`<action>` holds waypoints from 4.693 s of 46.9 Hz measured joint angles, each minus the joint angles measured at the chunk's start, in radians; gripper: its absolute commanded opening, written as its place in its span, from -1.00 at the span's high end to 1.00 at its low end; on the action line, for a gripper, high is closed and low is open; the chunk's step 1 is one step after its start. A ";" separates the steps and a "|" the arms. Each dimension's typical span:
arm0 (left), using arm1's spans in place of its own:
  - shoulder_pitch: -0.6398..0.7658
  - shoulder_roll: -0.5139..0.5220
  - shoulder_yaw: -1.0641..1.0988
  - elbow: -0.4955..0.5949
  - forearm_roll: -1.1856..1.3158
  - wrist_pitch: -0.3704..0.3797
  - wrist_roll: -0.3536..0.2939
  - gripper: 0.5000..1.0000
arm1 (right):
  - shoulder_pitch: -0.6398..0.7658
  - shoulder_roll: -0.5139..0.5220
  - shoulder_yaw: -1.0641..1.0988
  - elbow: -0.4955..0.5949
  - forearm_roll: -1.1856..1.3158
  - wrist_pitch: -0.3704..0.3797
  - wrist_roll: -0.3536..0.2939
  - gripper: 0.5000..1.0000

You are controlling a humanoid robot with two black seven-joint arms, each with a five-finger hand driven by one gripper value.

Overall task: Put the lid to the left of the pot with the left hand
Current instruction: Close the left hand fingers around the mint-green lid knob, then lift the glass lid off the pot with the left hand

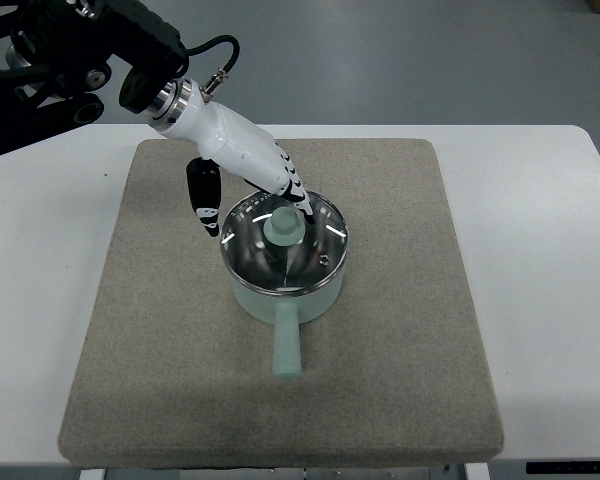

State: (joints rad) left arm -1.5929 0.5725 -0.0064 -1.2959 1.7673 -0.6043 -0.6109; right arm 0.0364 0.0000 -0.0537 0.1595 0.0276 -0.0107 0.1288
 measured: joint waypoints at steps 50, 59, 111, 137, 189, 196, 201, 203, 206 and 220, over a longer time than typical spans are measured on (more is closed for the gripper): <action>0.033 -0.022 -0.007 0.025 0.002 0.116 0.000 -0.96 | 0.000 0.000 0.000 0.000 0.000 0.000 0.000 -0.69; 0.039 -0.020 -0.009 0.026 -0.009 0.124 0.000 -0.96 | 0.000 0.000 0.000 0.000 0.000 0.000 0.000 -0.69; 0.080 -0.042 -0.004 0.042 -0.002 0.196 0.000 -0.40 | 0.000 0.000 0.000 0.000 0.000 0.000 0.000 -0.69; 0.079 -0.042 0.001 0.041 0.005 0.195 0.000 0.15 | 0.000 0.000 0.000 0.000 0.000 0.000 0.000 -0.69; 0.086 -0.042 0.005 0.049 0.045 0.196 0.000 1.00 | 0.000 0.000 0.000 0.000 0.000 0.000 0.000 -0.69; 0.086 -0.043 -0.002 0.050 0.045 0.196 0.000 1.00 | 0.000 0.000 0.000 0.000 0.000 0.000 0.000 -0.69; 0.084 -0.044 -0.009 0.054 0.042 0.201 0.000 1.00 | 0.000 0.000 0.000 0.000 0.000 0.000 0.000 -0.69; 0.084 -0.044 -0.010 0.059 0.038 0.203 0.000 1.00 | 0.001 0.000 0.000 0.000 0.000 0.000 0.000 -0.69; 0.084 -0.044 -0.011 0.064 0.036 0.203 0.000 1.00 | -0.001 0.000 0.000 0.000 0.000 0.000 0.000 -0.69; 0.082 -0.052 -0.047 0.070 0.029 0.204 0.000 1.00 | 0.000 0.000 0.000 0.000 0.000 0.000 0.000 -0.69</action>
State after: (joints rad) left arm -1.5109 0.5202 -0.0539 -1.2258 1.7966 -0.4005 -0.6107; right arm 0.0363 0.0000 -0.0537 0.1595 0.0276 -0.0107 0.1289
